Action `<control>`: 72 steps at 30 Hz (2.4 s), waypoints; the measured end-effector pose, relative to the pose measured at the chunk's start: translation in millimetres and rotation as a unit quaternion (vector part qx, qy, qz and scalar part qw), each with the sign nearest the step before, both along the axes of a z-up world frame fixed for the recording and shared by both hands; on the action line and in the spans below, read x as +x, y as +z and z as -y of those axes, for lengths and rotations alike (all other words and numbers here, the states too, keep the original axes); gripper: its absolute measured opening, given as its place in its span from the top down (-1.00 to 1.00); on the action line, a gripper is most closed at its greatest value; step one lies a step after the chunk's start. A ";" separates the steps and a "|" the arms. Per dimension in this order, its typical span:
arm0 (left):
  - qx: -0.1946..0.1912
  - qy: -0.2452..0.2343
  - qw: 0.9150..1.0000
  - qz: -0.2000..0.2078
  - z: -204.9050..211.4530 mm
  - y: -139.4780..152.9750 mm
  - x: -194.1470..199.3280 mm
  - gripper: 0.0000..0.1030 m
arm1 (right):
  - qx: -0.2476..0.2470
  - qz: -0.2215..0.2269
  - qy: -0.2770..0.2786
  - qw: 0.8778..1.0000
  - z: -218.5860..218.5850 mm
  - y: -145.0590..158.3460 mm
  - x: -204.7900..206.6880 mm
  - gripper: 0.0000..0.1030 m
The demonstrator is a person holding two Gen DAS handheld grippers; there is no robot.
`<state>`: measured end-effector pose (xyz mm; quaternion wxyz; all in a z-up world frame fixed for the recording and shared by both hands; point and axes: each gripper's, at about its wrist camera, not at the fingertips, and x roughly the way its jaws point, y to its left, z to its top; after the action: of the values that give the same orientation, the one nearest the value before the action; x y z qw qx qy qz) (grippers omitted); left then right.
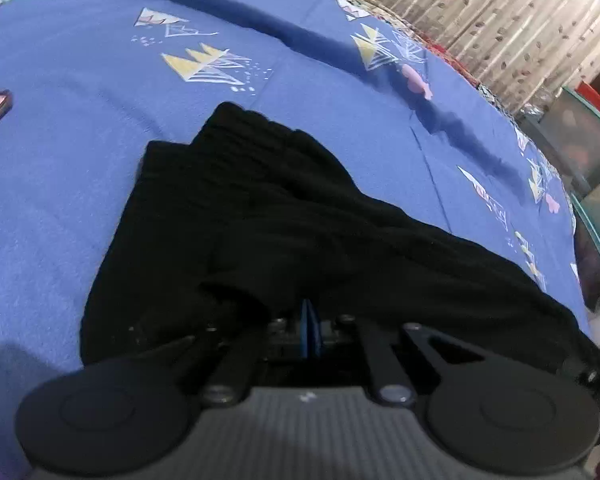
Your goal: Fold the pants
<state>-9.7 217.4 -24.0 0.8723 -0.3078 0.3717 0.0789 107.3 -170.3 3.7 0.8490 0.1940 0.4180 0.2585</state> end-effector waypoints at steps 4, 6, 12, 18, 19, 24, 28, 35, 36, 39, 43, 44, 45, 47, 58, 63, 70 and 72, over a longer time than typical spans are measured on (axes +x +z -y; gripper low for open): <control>0.037 0.007 0.999 -0.018 14.7 10.3 2.4 0.88 | 0.048 -0.052 -0.070 0.995 50.7 -21.6 -3.0 0.45; 0.028 0.017 0.999 -0.019 16.6 14.8 -1.6 0.89 | 0.066 -0.056 -0.090 0.992 66.7 -22.7 -6.3 0.44; 0.016 0.017 0.999 0.023 34.4 46.7 -8.2 0.71 | 0.075 -0.034 -0.117 0.990 95.4 -16.0 -14.1 0.40; 0.038 -0.020 0.999 0.030 85.1 49.3 -0.9 0.51 | 0.088 -0.057 -0.139 0.985 108.7 -31.9 -4.4 0.44; 0.044 -0.026 0.999 0.016 91.9 43.3 3.1 0.51 | 0.095 -0.063 -0.141 0.983 112.8 -35.3 -4.6 0.44; 0.050 -0.016 0.999 -0.017 99.7 13.3 6.5 0.53 | 0.110 -0.060 -0.128 0.984 123.0 -37.6 -5.4 0.45; 0.047 -0.019 0.998 -0.022 97.5 13.5 6.9 0.53 | 0.140 -0.065 -0.133 0.979 132.5 -45.9 -4.7 0.45; 0.057 -0.026 0.998 -0.015 101.7 10.6 0.7 0.53 | 0.154 -0.063 -0.138 0.976 136.1 -46.6 -8.0 0.45; 0.056 -0.026 0.998 -0.014 101.8 10.6 1.1 0.53 | 0.153 -0.062 -0.139 0.977 137.4 -46.2 -9.6 0.45; 0.053 -0.027 0.998 -0.010 100.8 9.4 -2.4 0.53 | 0.149 -0.062 -0.139 0.977 139.7 -45.3 -11.6 0.45; 0.041 -0.026 0.999 -0.010 97.0 9.6 -3.2 0.53 | 0.144 -0.062 -0.143 0.977 136.5 -43.9 -11.5 0.45; 0.039 -0.025 0.999 -0.010 96.1 9.3 -3.3 0.53 | 0.143 -0.062 -0.144 0.977 135.2 -43.2 -11.3 0.45; 0.037 -0.026 0.999 -0.009 94.2 8.9 -3.4 0.53 | 0.142 -0.062 -0.144 0.977 134.7 -42.6 -11.3 0.45; 0.035 -0.026 0.999 -0.008 93.9 8.6 -3.2 0.53 | 0.140 -0.062 -0.146 0.977 133.7 -42.4 -11.5 0.45; 0.039 -0.027 0.999 -0.007 95.3 8.2 -3.9 0.52 | 0.135 -0.061 -0.147 0.978 133.0 -40.8 -12.3 0.45; 0.042 -0.029 0.999 -0.011 96.2 9.3 -3.0 0.52 | 0.146 -0.042 -0.160 0.975 143.1 -24.8 -13.4 0.34; 0.047 -0.028 0.998 -0.022 98.7 11.8 1.8 0.51 | 0.174 0.011 -0.252 0.952 220.4 -3.2 -17.2 0.29; 0.050 -0.029 0.998 -0.025 100.1 13.3 3.8 0.47 | 0.173 0.013 -0.284 0.943 247.1 -4.6 -22.3 0.28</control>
<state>-5.9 117.3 -10.6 0.8787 -0.2508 0.3984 0.0794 85.0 -417.5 -0.9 0.8460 0.4452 0.2830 0.0775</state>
